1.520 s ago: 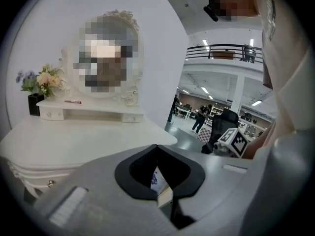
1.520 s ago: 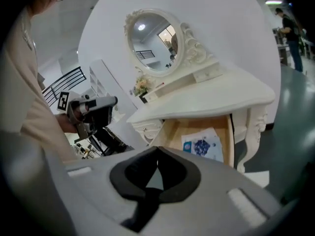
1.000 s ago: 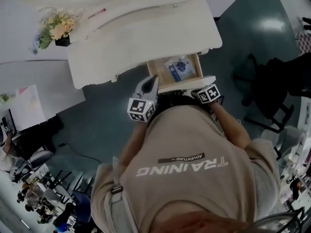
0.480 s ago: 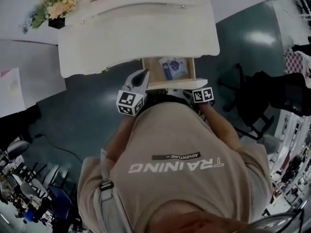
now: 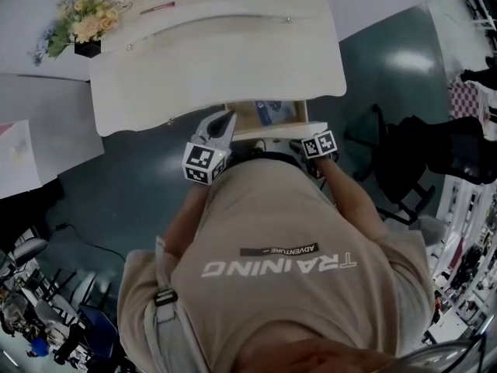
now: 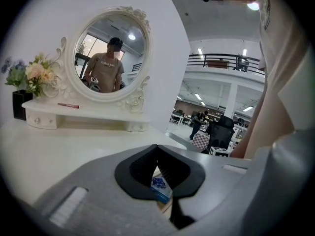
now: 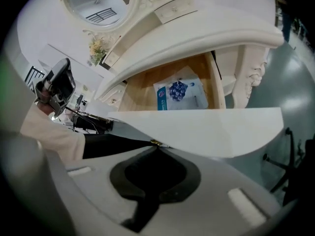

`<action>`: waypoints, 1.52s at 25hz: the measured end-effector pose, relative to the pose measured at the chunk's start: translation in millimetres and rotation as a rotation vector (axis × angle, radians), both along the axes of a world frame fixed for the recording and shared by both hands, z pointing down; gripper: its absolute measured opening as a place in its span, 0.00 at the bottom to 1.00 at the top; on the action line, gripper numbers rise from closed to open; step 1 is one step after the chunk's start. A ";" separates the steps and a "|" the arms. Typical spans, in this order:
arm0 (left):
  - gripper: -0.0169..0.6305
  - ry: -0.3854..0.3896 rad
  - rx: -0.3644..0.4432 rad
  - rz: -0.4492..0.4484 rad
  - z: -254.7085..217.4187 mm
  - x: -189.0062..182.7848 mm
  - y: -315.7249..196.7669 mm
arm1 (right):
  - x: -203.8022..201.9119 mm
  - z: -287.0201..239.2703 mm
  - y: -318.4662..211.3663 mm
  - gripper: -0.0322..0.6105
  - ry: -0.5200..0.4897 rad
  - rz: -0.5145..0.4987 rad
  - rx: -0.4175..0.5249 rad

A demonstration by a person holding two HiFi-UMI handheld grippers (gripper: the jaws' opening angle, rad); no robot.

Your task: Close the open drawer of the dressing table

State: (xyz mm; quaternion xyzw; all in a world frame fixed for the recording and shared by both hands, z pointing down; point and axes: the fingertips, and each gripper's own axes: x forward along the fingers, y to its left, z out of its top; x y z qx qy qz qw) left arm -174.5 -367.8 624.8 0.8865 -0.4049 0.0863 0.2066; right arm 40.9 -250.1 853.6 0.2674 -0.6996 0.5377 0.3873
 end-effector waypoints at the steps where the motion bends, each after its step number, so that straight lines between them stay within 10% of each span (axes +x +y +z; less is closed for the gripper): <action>1: 0.03 0.002 0.004 0.009 -1.6 0.7 -3.0 | 0.2 0.3 -5.5 0.06 -0.001 0.017 0.004; 15: 0.03 -0.044 0.021 -0.053 -9.3 -34.8 -18.1 | -8.3 9.3 -93.4 0.06 -0.003 0.201 0.085; 38: 0.03 -0.104 0.072 -0.027 -33.0 -12.5 -6.0 | -41.3 -19.5 -141.0 0.06 -0.063 0.129 0.412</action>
